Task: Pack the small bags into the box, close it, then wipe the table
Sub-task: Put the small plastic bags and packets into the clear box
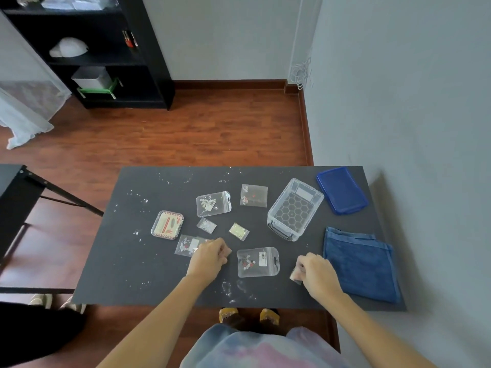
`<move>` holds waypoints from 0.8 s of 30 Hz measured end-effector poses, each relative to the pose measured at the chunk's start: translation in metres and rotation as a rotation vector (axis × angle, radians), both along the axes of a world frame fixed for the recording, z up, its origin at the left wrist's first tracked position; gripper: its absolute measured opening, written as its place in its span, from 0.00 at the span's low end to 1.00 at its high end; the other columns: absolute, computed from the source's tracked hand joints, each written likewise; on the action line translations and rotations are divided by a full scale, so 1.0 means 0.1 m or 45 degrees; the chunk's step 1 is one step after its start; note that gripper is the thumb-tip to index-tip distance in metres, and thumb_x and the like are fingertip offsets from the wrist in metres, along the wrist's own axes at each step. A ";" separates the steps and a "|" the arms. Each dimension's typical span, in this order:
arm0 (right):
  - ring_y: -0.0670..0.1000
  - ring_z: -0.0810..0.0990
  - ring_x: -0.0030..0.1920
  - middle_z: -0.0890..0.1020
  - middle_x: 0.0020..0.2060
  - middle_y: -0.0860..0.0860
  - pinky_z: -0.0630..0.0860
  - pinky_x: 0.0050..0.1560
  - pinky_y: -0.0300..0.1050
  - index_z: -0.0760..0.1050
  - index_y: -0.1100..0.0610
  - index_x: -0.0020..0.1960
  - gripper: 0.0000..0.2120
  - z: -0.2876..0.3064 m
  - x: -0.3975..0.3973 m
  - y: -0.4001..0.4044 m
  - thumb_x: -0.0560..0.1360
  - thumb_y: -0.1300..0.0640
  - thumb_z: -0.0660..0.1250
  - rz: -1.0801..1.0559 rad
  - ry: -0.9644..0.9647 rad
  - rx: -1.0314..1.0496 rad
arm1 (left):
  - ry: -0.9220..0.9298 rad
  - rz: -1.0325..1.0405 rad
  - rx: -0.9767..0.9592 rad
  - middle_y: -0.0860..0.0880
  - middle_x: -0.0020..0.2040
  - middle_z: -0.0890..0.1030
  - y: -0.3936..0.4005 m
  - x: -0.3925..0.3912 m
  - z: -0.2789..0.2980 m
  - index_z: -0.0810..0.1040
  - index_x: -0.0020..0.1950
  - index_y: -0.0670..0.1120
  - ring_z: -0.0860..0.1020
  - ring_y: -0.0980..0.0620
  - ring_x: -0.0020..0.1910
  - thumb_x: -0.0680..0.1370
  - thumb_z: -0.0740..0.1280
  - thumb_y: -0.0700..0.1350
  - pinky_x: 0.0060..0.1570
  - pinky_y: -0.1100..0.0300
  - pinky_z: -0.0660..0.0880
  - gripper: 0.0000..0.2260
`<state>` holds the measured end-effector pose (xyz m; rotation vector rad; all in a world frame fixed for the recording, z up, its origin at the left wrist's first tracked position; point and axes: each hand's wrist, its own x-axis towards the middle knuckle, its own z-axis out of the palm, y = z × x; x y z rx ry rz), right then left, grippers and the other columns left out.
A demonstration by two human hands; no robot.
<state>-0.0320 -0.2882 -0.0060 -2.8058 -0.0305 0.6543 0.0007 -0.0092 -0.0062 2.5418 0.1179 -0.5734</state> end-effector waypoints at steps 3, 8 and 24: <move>0.51 0.80 0.48 0.81 0.46 0.51 0.77 0.48 0.43 0.80 0.56 0.46 0.06 0.07 -0.01 -0.11 0.76 0.64 0.66 -0.200 -0.113 0.218 | -0.062 0.068 -0.109 0.51 0.38 0.80 -0.04 -0.03 0.09 0.73 0.41 0.48 0.77 0.49 0.39 0.73 0.72 0.43 0.41 0.54 0.76 0.08; 0.50 0.82 0.45 0.85 0.44 0.50 0.73 0.44 0.27 0.83 0.60 0.45 0.06 0.46 0.25 -0.31 0.77 0.66 0.67 -0.477 -0.431 0.509 | -0.272 0.156 -0.436 0.57 0.36 0.82 -0.34 0.22 0.38 0.81 0.44 0.50 0.77 0.60 0.34 0.76 0.70 0.47 0.36 0.69 0.70 0.03; 0.45 0.79 0.35 0.86 0.37 0.51 0.66 0.37 0.24 0.82 0.59 0.42 0.04 0.54 0.98 -0.19 0.75 0.61 0.71 -0.635 -0.498 0.581 | -0.312 0.129 -0.255 0.56 0.38 0.84 -1.34 0.78 0.36 0.85 0.42 0.53 0.78 0.54 0.38 0.74 0.70 0.59 0.38 0.57 0.74 0.11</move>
